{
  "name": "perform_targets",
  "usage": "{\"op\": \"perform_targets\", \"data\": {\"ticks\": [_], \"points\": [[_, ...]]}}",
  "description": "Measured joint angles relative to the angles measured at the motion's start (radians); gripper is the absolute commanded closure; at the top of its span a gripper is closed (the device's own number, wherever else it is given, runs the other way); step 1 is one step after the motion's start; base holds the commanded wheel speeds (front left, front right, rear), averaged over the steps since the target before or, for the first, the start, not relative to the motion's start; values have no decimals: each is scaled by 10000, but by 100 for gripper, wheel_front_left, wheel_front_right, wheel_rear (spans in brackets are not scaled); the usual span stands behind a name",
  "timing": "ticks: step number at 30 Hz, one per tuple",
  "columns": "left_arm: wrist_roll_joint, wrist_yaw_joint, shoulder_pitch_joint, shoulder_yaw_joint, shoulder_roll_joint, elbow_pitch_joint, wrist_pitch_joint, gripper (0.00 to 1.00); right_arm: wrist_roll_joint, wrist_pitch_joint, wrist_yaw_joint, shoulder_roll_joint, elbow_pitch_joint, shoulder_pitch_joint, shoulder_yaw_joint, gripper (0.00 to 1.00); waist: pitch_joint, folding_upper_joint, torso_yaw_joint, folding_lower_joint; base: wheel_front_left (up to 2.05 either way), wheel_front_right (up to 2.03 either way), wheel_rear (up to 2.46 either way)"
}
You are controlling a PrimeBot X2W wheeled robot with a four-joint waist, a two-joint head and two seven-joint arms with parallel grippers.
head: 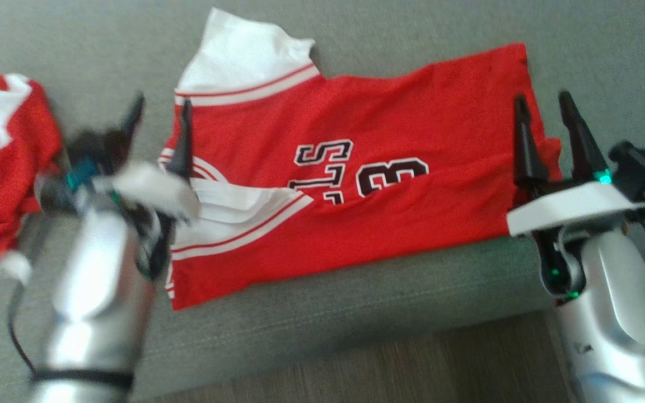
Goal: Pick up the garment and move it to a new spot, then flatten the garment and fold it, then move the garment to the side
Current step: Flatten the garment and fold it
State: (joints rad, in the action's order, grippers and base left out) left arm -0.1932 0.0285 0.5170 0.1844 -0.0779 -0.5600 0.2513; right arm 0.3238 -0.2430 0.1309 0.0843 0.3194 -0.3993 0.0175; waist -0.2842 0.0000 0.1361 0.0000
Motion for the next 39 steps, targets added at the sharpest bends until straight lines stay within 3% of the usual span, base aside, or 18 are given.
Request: {"op": "perform_targets", "data": {"ticks": [2,8,12,18,24,29,30,32,39], "points": [[79,357,1493,52,-422,-802,-495,0,-196,0,0,-146,-372,-366,336,0,-523,0,213,0,0,0,0],[186,867,3789,372,-1358,-2011,-1624,0,-328,13,0,-199,-677,-1107,746,0,-1342,0,712,1,0,0,0],[50,965,5015,823,-1902,-2769,-2690,0,-58,6,0,-207,-765,-1480,1066,0,-1850,0,1204,2,0,0,0],[-1020,1034,5725,2800,-2564,-3172,-3954,0,257,-54,0,-221,-777,-1688,1429,0,-2362,0,1824,3,0,0,0],[-1708,1035,6284,3816,-3271,-3306,-4079,0,384,-96,0,-222,-792,-1700,1429,0,-2599,-1,2108,2,0,0,0],[-1887,1034,6632,4201,-3390,-3701,-3904,0,384,-98,0,-222,-895,-1703,1427,0,-2672,0,2171,1,0,0,0],[-2023,1034,6632,4307,-3367,-3722,-3904,16,384,-98,0,-222,-894,-1703,1423,0,-2672,0,2166,1,0,0,0],[-2341,1034,6646,4535,-3331,-3718,-3902,100,382,-100,0,-222,-863,-1704,1421,0,-2666,0,2131,0,0,0,0],[-3319,1037,6647,4861,-3172,-3662,-2997,100,27,-125,0,-226,-282,-2190,1244,0,-2629,0,1757,0,0,0,0]]}}
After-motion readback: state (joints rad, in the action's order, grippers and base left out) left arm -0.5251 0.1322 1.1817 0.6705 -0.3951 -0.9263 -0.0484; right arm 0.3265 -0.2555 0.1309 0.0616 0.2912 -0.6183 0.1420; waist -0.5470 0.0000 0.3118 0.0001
